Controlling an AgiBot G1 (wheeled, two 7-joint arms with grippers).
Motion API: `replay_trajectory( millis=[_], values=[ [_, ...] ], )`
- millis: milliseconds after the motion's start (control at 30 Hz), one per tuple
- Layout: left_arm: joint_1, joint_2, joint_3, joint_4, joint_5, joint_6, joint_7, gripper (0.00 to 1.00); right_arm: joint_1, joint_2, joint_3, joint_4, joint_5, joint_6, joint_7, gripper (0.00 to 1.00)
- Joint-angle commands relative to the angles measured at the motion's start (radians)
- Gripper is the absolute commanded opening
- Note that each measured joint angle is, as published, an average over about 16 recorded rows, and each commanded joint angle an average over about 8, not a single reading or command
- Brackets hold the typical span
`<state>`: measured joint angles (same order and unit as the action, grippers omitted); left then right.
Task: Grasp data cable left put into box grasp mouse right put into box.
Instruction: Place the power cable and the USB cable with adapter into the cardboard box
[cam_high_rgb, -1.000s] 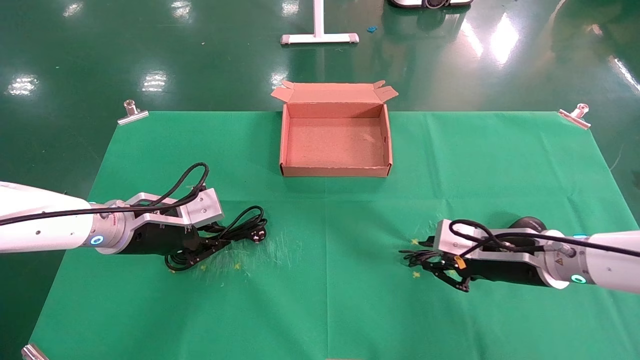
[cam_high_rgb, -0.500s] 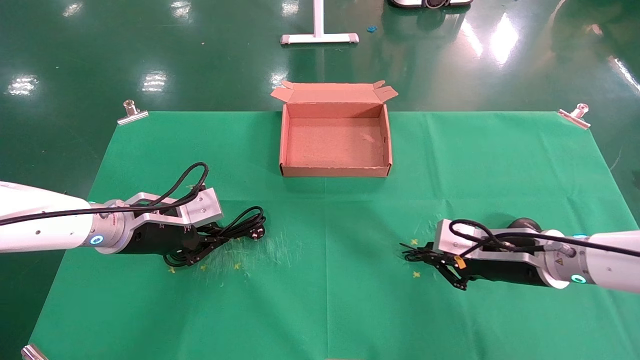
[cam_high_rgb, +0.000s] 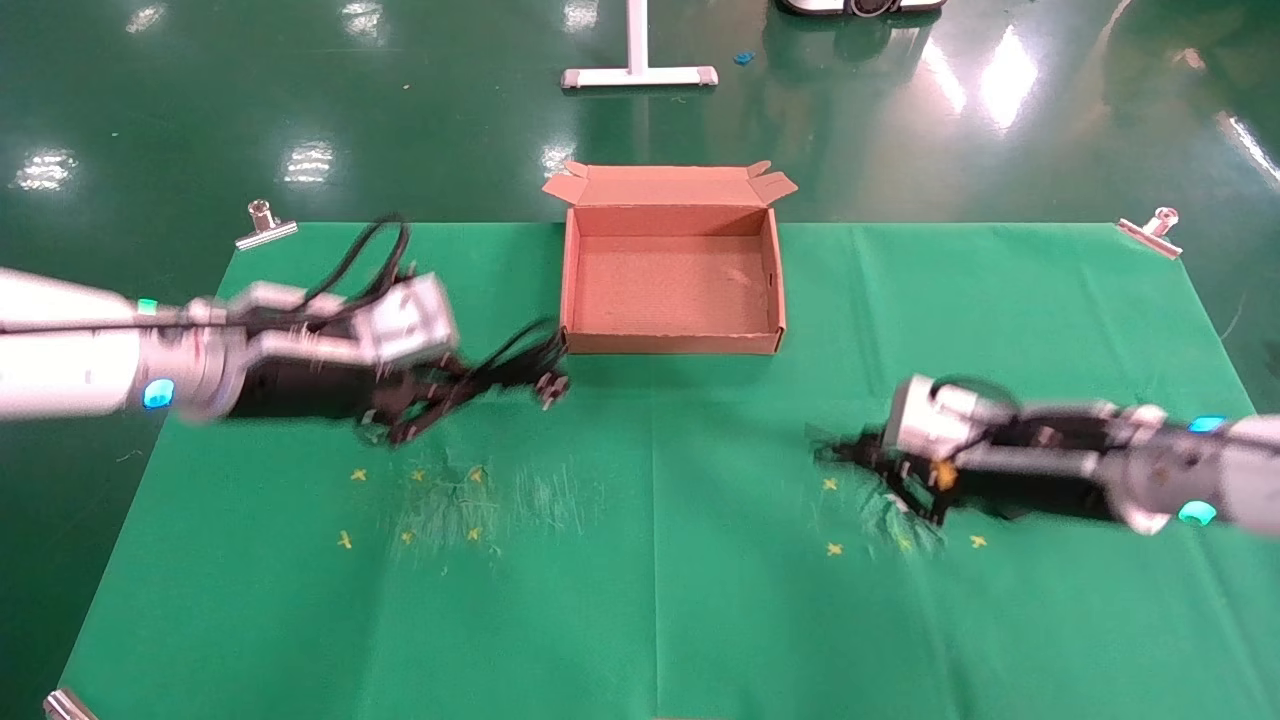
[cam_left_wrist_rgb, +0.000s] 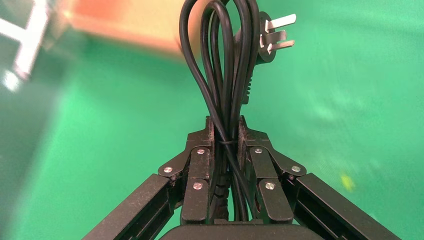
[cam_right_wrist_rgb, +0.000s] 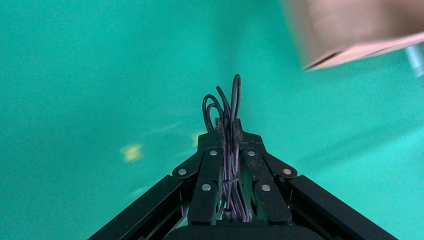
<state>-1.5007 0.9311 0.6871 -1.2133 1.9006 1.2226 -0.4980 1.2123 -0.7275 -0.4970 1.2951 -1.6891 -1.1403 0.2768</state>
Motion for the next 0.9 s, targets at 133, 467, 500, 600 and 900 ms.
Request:
replay_trajectory(
  millis=[133, 467, 500, 600, 900],
  values=[
    [-0.049, 0.084, 0.005, 0.066, 0.017, -0.064, 0.088, 0.0, 0.046, 0.042, 0.051, 0.028, 0.04, 0.01, 0.024, 0.0],
    [-0.124, 0.393, 0.062, 0.478, 0.055, -0.353, 0.442, 0.0, 0.128, 0.15, 0.141, 0.043, 0.115, -0.002, 0.008, 0.0],
    [-0.128, 0.41, 0.069, 0.509, 0.039, -0.371, 0.473, 0.0, 0.131, 0.16, 0.146, 0.043, 0.12, -0.006, 0.003, 0.0],
    [-0.137, 0.438, 0.106, 0.566, -0.031, -0.407, 0.549, 0.0, 0.134, 0.188, 0.159, 0.04, 0.13, -0.012, -0.014, 0.0],
    [-0.158, 0.443, 0.265, 0.588, -0.255, -0.455, 0.625, 0.42, 0.132, 0.221, 0.175, 0.023, 0.134, -0.01, -0.042, 0.0]
  ],
)
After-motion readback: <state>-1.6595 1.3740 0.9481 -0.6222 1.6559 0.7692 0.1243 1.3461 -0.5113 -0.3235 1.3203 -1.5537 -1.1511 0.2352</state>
